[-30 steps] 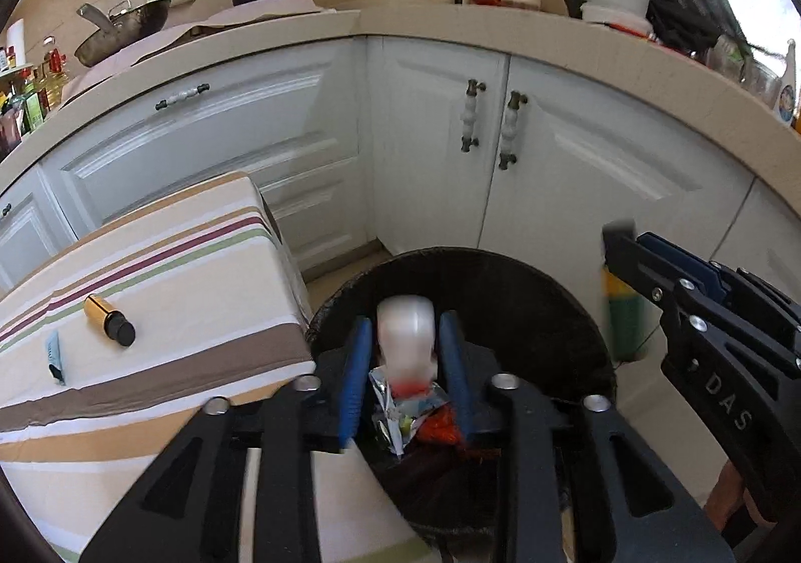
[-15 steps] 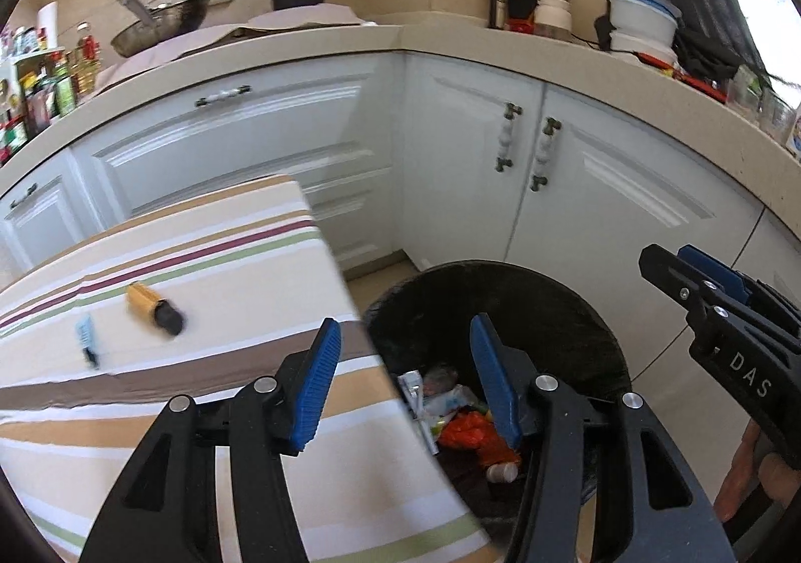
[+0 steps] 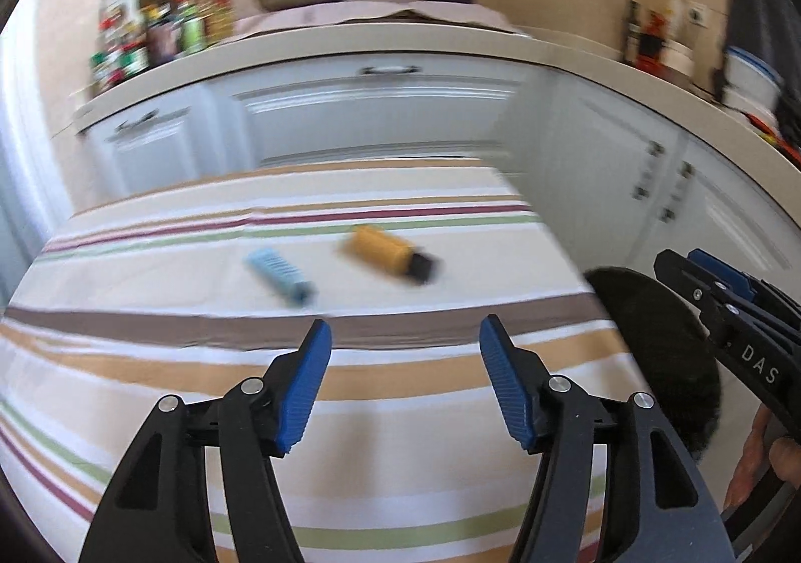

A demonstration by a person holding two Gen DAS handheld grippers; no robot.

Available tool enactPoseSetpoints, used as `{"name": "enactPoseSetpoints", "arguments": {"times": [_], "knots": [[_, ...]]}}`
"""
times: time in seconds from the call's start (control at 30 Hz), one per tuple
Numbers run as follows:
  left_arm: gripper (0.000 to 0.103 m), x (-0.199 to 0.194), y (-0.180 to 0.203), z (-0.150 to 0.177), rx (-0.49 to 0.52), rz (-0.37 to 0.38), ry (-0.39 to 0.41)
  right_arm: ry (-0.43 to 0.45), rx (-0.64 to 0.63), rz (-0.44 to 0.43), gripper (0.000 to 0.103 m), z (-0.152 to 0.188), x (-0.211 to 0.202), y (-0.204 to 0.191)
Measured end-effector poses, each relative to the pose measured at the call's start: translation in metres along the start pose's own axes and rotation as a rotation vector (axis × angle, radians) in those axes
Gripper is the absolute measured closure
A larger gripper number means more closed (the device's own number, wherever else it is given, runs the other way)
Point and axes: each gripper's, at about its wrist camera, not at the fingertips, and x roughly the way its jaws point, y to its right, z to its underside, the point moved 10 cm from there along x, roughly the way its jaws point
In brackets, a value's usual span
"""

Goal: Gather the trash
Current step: 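Move both open grippers from the bin back over the table, then grasp the yellow bottle with black cap with the right gripper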

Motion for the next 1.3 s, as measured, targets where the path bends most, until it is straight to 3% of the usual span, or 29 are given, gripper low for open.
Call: {"name": "enactPoseSetpoints", "arguments": {"times": [0.33, 0.77, 1.0, 1.03, 1.13, 1.3], "knots": [[0.036, 0.006, -0.093, 0.003, -0.142, -0.111, -0.009, -0.069, -0.106, -0.112, 0.058, -0.011, 0.057, -0.089], [0.034, 0.011, -0.159, 0.011, -0.226, -0.185, -0.034, -0.190, -0.154, -0.127, 0.057, -0.004, 0.113, -0.129], [0.033, 0.016, -0.158, 0.012, -0.237, -0.165, -0.050, -0.261, -0.175, -0.123, 0.058, 0.001, 0.134, -0.133], [0.033, 0.018, -0.155, 0.011, -0.233, -0.158, -0.051, -0.276, -0.177, -0.124, 0.060, 0.003, 0.137, -0.133], [0.032, 0.023, -0.146, 0.009, -0.221, -0.136, -0.060, -0.307, -0.165, -0.151, 0.077, 0.008, 0.140, -0.134], [0.032, 0.030, -0.127, 0.006, -0.190, -0.110, -0.070, -0.291, -0.155, -0.160, 0.078, 0.008, 0.134, -0.131]]}}
